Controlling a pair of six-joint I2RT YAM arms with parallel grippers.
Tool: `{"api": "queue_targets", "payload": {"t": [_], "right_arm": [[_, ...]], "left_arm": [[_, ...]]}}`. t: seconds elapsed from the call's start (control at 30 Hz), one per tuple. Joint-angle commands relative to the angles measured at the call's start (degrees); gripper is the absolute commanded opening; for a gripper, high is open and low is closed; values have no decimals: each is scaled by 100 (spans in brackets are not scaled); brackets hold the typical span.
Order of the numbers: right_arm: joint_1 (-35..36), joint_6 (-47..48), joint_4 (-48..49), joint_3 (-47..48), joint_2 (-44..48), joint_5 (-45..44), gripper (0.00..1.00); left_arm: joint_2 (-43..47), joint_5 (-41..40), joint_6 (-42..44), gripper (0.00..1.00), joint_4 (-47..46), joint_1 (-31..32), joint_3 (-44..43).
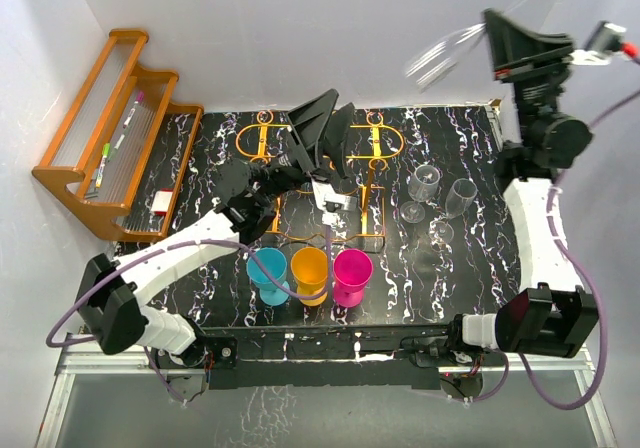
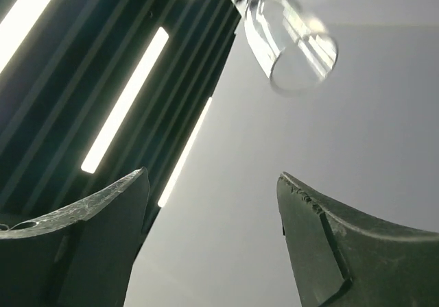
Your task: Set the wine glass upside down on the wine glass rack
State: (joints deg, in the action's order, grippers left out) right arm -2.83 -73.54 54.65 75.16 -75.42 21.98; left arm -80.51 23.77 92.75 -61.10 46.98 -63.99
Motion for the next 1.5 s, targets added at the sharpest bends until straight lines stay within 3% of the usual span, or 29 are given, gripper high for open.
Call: {"api": "queue_targets", "payload": {"t": [0.0, 0.13, 0.3, 0.43, 0.57, 0.7, 0.83, 1.0, 1.1, 1.23, 1.47], "right_arm": [[-901, 142, -339, 611, 249, 45, 8], [-967, 1417, -1729, 1217, -39, 33, 8], [-959, 2342, -2120, 1343, -697, 478, 8], [-641, 3377, -2021, 1198, -1041, 712, 8], [32, 5197, -2012, 878, -1188, 855, 8], [210, 5291, -1989, 893, -1567, 1142, 8], [221, 5271, -809, 651, -1874, 1954, 8], [369, 5560, -339, 720, -2244, 2606, 8], [525, 5982, -95, 614, -2412, 2949, 8], [564, 5935, 546, 332, -2699, 2839, 8], [511, 5752, 1219, -17, -2749, 2738, 8]], "left_arm": [[638, -1213, 78, 76, 362, 207, -236], [819, -2171, 136, 83, 583, 342, -495], [810, -4095, -204, 89, 905, 406, -1408], [775, -5457, -1848, 92, 2684, -214, -2750], [746, -6078, -3711, 93, 4355, -1065, -3799], [936, -6087, -4694, 94, 5341, -1755, -4006], [1296, -6010, -4888, 97, 5556, -2129, -3712], [1532, -5953, -5125, 97, 5751, -2474, -3500], [1503, -5727, -5659, 97, 6345, -2752, -3792], [1499, -4961, -6734, 97, 7559, -3089, -4293], [1691, -3169, -7710, 97, 8815, -3331, -4246]]}}
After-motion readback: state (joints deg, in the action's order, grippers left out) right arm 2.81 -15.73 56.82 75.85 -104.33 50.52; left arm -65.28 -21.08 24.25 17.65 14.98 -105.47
